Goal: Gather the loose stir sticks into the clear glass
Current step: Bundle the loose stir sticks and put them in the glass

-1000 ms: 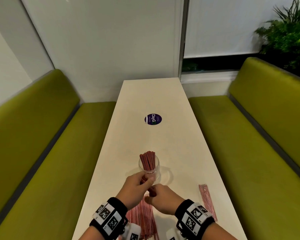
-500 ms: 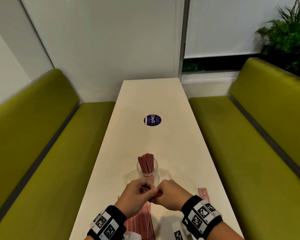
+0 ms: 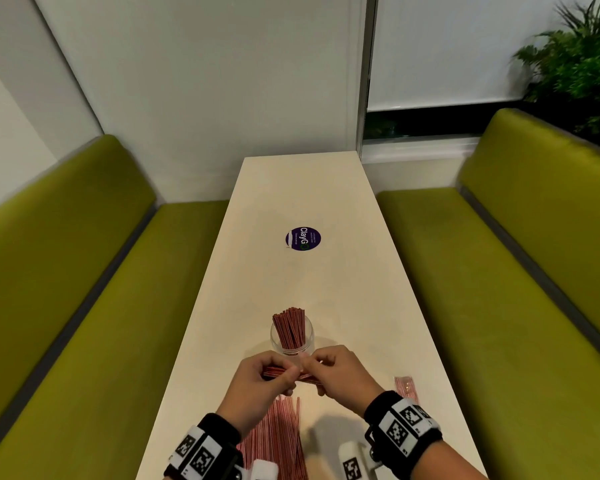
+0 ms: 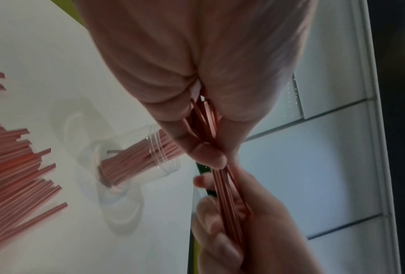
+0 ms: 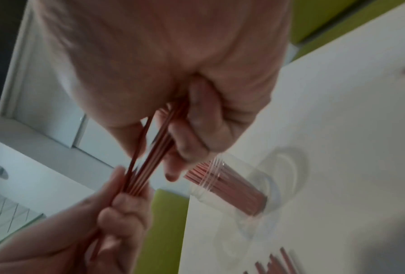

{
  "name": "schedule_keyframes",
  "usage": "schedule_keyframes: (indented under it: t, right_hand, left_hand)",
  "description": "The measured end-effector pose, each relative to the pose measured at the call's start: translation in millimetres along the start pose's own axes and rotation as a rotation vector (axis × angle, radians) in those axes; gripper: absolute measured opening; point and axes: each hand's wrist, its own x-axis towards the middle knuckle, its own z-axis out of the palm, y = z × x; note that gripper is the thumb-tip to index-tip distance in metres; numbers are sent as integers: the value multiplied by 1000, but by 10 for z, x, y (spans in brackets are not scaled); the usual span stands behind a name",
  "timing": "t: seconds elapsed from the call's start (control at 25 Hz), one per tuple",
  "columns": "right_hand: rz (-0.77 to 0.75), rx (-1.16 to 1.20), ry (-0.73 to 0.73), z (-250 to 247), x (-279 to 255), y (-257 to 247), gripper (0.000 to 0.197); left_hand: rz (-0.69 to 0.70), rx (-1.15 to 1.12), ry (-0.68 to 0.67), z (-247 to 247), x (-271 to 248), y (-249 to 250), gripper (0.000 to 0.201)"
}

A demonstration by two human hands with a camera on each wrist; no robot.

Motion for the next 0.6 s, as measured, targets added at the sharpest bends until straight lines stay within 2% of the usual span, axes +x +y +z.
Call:
schedule_keyframes:
  t: [0.2, 0.32, 0.4, 0.48, 0.6]
  right_hand:
    - [118, 206, -9, -49, 58, 47, 26]
    - [172, 395, 61, -34, 121, 114, 24]
    - [211, 539, 105, -6, 162, 139, 24]
    - [233, 625, 104, 3, 189, 171, 25]
    - [241, 635, 72, 38, 225, 240, 31]
  left_hand:
    - [-4, -29, -9, 76, 52, 1, 8]
    - [38, -20, 67, 103, 74, 44, 10]
    - [50, 0, 72, 145, 99, 52, 9]
    - [46, 56, 51, 140, 144, 45, 8]
    - [38, 240, -24, 70, 266, 162, 6]
